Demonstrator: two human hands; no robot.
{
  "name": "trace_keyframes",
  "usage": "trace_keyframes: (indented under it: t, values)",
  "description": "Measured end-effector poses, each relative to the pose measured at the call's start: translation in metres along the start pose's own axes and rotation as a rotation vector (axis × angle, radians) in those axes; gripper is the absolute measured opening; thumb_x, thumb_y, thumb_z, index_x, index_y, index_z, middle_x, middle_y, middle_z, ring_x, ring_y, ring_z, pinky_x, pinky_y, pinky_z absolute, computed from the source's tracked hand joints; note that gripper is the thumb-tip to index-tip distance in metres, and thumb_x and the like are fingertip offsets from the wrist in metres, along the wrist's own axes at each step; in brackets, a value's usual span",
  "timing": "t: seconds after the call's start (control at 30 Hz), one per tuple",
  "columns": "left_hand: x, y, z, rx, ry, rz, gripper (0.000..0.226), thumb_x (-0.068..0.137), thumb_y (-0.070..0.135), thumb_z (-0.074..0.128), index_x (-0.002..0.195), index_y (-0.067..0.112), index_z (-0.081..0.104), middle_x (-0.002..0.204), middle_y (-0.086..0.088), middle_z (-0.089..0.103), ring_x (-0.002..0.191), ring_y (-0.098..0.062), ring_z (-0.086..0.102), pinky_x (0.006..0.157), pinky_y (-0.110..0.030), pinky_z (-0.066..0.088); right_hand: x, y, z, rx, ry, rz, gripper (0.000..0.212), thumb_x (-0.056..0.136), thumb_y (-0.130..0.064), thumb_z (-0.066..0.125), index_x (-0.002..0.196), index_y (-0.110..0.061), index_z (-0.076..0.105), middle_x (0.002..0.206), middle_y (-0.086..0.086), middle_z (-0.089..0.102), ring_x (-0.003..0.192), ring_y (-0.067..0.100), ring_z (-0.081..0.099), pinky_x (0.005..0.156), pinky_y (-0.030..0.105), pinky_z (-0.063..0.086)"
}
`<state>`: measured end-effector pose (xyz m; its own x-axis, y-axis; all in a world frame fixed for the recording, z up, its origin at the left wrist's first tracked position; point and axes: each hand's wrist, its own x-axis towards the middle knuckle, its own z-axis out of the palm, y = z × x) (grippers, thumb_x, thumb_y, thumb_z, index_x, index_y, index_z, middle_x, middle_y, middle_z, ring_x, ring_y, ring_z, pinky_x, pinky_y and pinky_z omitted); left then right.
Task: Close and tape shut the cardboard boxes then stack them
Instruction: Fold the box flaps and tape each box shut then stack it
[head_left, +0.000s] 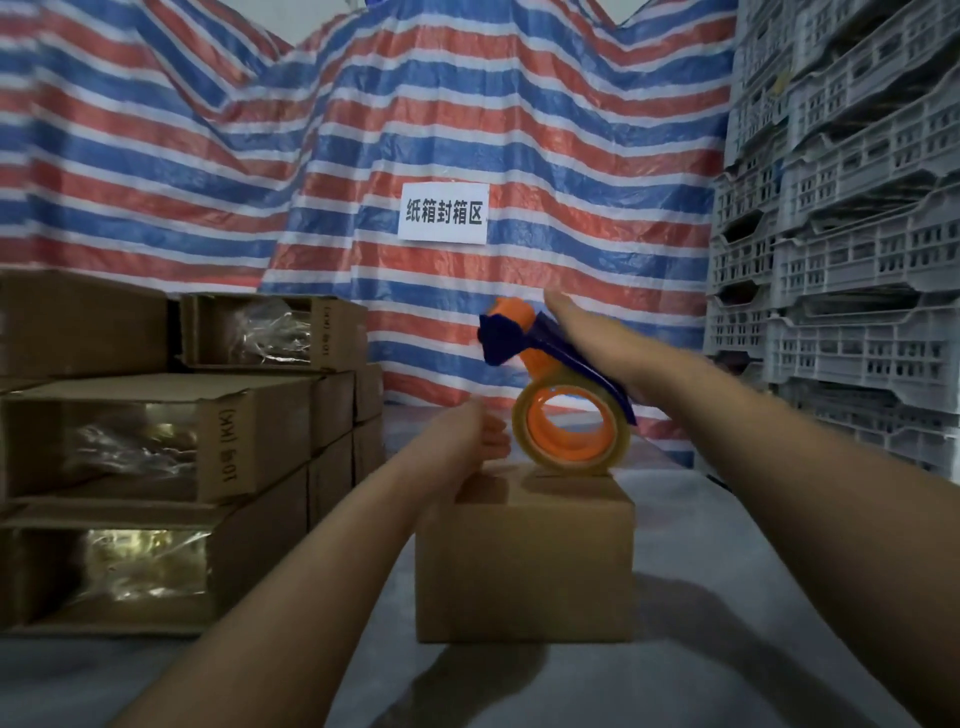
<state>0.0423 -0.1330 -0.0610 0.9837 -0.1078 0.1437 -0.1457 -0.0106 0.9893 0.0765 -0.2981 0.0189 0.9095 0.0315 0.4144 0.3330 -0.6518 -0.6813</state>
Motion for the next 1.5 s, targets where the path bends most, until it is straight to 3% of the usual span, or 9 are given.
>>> trace_keyframes:
  t: [0.07,0.2,0.33,0.5,0.67,1.13,1.33,1.43,1.5]
  values:
    - [0.002,-0.001,-0.008,-0.189,-0.054,-0.029,0.051,0.107,0.038,0.027,0.125,-0.001,0.054,0.127,-0.019,0.061,0.114,-0.025,0.058,0.098,-0.034,0.041,0.004,0.000,0.006,-0.076,-0.089,0.003,0.071,0.099,-0.070,0.022,0.085,-0.015,0.064,0.079,0.009,0.066,0.072,0.019,0.063,0.072,0.031,0.046]
    - [0.008,-0.009,-0.023,-0.369,-0.120,-0.054,0.072,0.103,0.056,0.018,0.129,-0.001,0.052,0.131,-0.020,0.059,0.123,-0.026,0.056,0.116,-0.041,0.028,0.007,-0.003,0.010,-0.114,-0.171,-0.030,0.059,0.104,-0.062,0.026,0.075,-0.020,0.057,0.061,0.001,0.059,0.061,0.014,0.056,0.073,0.032,0.045]
    - [0.015,-0.008,-0.023,-0.527,-0.091,-0.096,0.071,0.102,0.055,0.024,0.130,-0.003,0.053,0.129,-0.023,0.060,0.124,-0.029,0.055,0.117,-0.042,0.023,0.010,-0.012,0.020,-0.226,-0.179,-0.085,0.055,0.104,-0.058,0.028,0.074,-0.023,0.057,0.045,-0.010,0.056,0.038,0.002,0.050,0.063,0.030,0.039]
    - [0.013,-0.007,-0.027,-0.657,-0.086,-0.117,0.036,0.099,0.034,0.049,0.116,0.005,0.063,0.103,-0.015,0.068,0.103,-0.025,0.064,0.080,-0.030,0.038,0.012,-0.020,0.023,-0.320,-0.241,-0.084,0.058,0.103,-0.063,0.027,0.078,-0.021,0.058,0.068,0.003,0.061,0.060,0.015,0.054,0.073,0.032,0.045]
    - [0.017,-0.012,-0.030,-0.770,-0.052,-0.128,0.029,0.097,0.022,0.056,0.119,0.005,0.063,0.105,-0.015,0.072,0.100,-0.026,0.066,0.113,-0.047,0.027,0.013,-0.019,0.023,-0.310,-0.245,-0.089,0.059,0.103,-0.062,0.027,0.082,-0.020,0.062,0.077,0.008,0.066,0.069,0.018,0.059,0.078,0.033,0.046]
    - [0.018,-0.013,-0.028,-0.757,0.073,-0.121,0.012,0.095,0.005,0.053,0.106,0.006,0.058,0.072,-0.007,0.075,0.092,-0.020,0.067,0.109,-0.058,0.032,0.019,-0.014,0.027,-0.343,-0.191,-0.071,0.061,0.100,-0.066,0.028,0.088,-0.020,0.065,0.086,0.010,0.073,0.072,0.017,0.065,0.078,0.032,0.048]
    - [0.013,-0.011,-0.020,-0.591,0.096,-0.092,0.038,0.092,-0.008,0.047,0.128,0.001,0.049,0.079,-0.008,0.065,0.089,-0.016,0.063,0.111,-0.053,0.036,0.026,-0.019,0.016,-0.450,-0.264,0.003,0.063,0.101,-0.067,0.027,0.088,-0.019,0.066,0.060,-0.003,0.069,0.049,0.007,0.063,0.067,0.028,0.046]
    - [0.014,-0.008,-0.016,-0.516,0.144,-0.096,0.044,0.089,-0.012,0.047,0.131,0.000,0.046,0.130,-0.021,0.059,0.119,-0.025,0.057,0.106,-0.049,0.042,0.028,-0.019,0.009,-0.456,-0.353,0.077,0.062,0.102,-0.065,0.028,0.092,-0.016,0.065,0.058,-0.002,0.066,0.047,0.006,0.061,0.066,0.027,0.046]
    - [0.013,-0.008,-0.014,-0.528,0.169,-0.097,0.046,0.090,-0.012,0.045,0.135,0.001,0.044,0.126,-0.020,0.059,0.119,-0.024,0.057,0.105,-0.049,0.041,0.028,-0.021,0.010,-0.444,-0.375,0.084,0.061,0.103,-0.064,0.028,0.090,-0.016,0.063,0.057,-0.002,0.065,0.046,0.006,0.059,0.064,0.025,0.046]
